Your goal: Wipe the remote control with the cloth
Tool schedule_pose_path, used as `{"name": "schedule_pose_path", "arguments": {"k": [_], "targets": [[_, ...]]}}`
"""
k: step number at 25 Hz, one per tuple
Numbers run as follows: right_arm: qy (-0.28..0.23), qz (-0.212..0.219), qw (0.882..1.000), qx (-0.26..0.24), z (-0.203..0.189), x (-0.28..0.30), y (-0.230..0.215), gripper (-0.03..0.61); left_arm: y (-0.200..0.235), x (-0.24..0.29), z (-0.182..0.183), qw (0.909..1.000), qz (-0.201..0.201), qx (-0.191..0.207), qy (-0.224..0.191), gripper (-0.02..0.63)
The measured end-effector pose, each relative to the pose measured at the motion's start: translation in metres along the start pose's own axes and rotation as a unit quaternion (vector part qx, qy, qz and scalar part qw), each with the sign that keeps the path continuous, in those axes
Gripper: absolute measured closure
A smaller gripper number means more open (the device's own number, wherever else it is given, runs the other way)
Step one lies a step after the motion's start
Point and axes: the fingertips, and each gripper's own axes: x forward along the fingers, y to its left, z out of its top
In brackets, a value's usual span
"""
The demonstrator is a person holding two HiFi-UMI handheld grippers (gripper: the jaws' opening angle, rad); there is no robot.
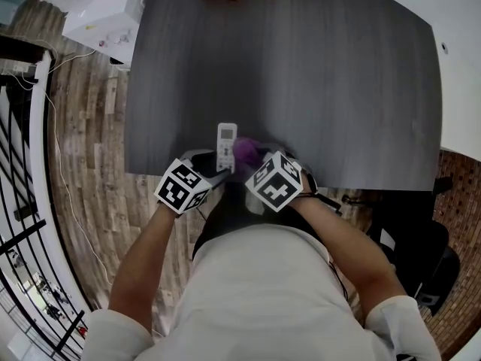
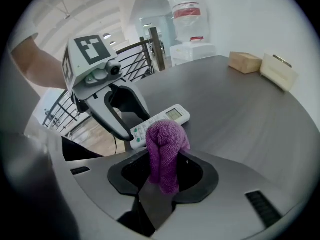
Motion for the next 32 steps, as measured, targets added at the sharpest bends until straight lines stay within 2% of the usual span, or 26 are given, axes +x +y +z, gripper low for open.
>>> {"name": "schedule_pose_path", "arguments": {"k": [7, 14, 19, 23, 27, 29, 32], "targets": [[-0.011, 0.000, 1.000, 0.025, -0.003, -0.002, -0.006, 0.442, 0.005, 0.006, 0.007, 0.9998, 0.012, -0.014, -0.009, 0.374], [-0.023, -0.001, 0.999, 0.038, -0.001, -0.006, -0.008, 0.442, 0.006, 0.006, 0.007, 0.9994, 0.032, 0.007, -0.006, 0.374], [-0.050, -0.008, 0.997, 0.052, 0.000, -0.023, -0.014, 0.442, 0.002, -0.008, 0.017, 0.9937, 0.062, 0.087, -0.033, 0.373], [-0.061, -0.010, 0.996, 0.070, -0.010, -0.034, -0.017, 0.442, -0.009, -0.010, 0.020, 0.9804, 0.075, 0.179, -0.038, 0.336], [-0.056, -0.013, 0.995, 0.076, -0.020, -0.040, -0.018, 0.442, -0.012, -0.002, 0.017, 0.9675, 0.092, 0.235, -0.019, 0.321], [-0.053, -0.012, 0.996, 0.077, -0.023, -0.040, -0.017, 0.442, -0.011, 0.004, 0.014, 0.9678, 0.096, 0.232, -0.014, 0.321], [-0.047, 0.000, 0.996, 0.075, -0.021, -0.034, -0.011, 0.442, -0.009, 0.007, 0.014, 0.9786, 0.090, 0.183, -0.027, 0.321]]}}
